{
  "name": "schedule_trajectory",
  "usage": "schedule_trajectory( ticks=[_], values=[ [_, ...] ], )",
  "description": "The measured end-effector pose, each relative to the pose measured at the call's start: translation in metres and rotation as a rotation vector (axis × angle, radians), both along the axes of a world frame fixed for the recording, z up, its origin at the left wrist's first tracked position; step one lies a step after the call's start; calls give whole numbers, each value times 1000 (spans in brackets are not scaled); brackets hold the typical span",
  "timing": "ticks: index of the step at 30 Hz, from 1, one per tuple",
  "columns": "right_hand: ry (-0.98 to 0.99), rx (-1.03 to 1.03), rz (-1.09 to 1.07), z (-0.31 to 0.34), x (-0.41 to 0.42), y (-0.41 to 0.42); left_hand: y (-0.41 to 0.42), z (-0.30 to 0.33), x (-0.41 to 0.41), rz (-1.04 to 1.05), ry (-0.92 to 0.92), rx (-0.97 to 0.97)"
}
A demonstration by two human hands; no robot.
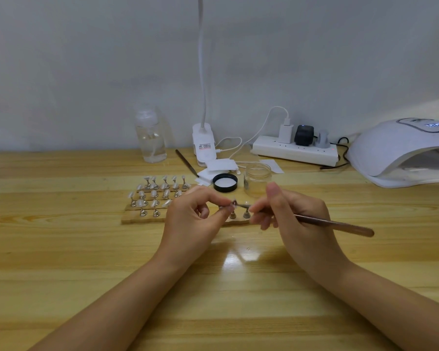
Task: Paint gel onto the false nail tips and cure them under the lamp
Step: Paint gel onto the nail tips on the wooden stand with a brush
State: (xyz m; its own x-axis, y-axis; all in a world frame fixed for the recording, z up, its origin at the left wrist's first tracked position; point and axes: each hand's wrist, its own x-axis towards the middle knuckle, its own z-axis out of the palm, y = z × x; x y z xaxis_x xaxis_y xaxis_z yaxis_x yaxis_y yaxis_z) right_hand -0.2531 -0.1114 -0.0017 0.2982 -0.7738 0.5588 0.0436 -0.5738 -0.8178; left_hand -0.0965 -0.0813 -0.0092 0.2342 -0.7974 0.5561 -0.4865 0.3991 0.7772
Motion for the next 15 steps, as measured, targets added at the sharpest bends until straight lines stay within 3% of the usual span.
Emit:
schedule_trajectory(
  ticks=[15],
  values=[
    [-36, 14, 2, 2, 1, 1, 1, 1, -1, 6, -14, -6]
  ],
)
